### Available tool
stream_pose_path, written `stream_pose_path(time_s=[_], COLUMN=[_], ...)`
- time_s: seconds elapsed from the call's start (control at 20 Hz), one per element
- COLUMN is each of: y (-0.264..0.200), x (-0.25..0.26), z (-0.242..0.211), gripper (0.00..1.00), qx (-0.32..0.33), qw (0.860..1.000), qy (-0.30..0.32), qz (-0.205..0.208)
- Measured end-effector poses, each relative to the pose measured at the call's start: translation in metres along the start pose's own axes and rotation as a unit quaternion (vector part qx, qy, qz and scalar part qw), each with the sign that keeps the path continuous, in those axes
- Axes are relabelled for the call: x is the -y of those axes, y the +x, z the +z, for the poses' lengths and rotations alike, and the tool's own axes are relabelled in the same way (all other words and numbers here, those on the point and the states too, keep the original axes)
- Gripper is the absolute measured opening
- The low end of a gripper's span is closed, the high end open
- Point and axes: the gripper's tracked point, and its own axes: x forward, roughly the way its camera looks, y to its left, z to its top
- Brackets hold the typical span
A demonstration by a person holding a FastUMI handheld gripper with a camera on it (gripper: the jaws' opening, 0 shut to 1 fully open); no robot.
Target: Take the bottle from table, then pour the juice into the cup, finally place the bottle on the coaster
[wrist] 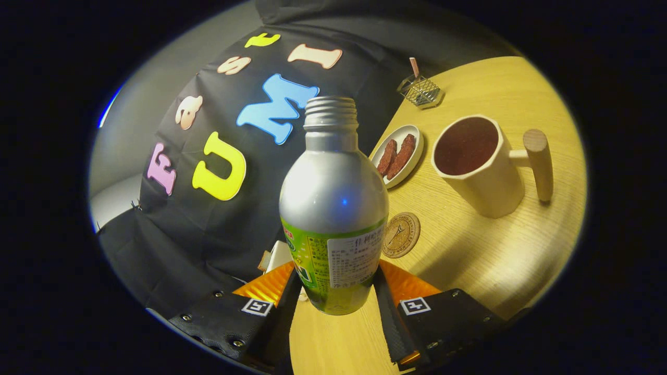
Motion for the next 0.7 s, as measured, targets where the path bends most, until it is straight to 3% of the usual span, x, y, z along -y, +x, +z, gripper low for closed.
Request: stream_pose_path(time_s=[0.25, 0.7], y=[0.007, 0.016], x=[0.009, 0.02], z=[0.001, -0.003], gripper=[0.74, 0.74], qx=[-0.01, -0.038], qw=[0.997, 0.986], qy=[0.077, 0.162], qz=[0.004, -0.004])
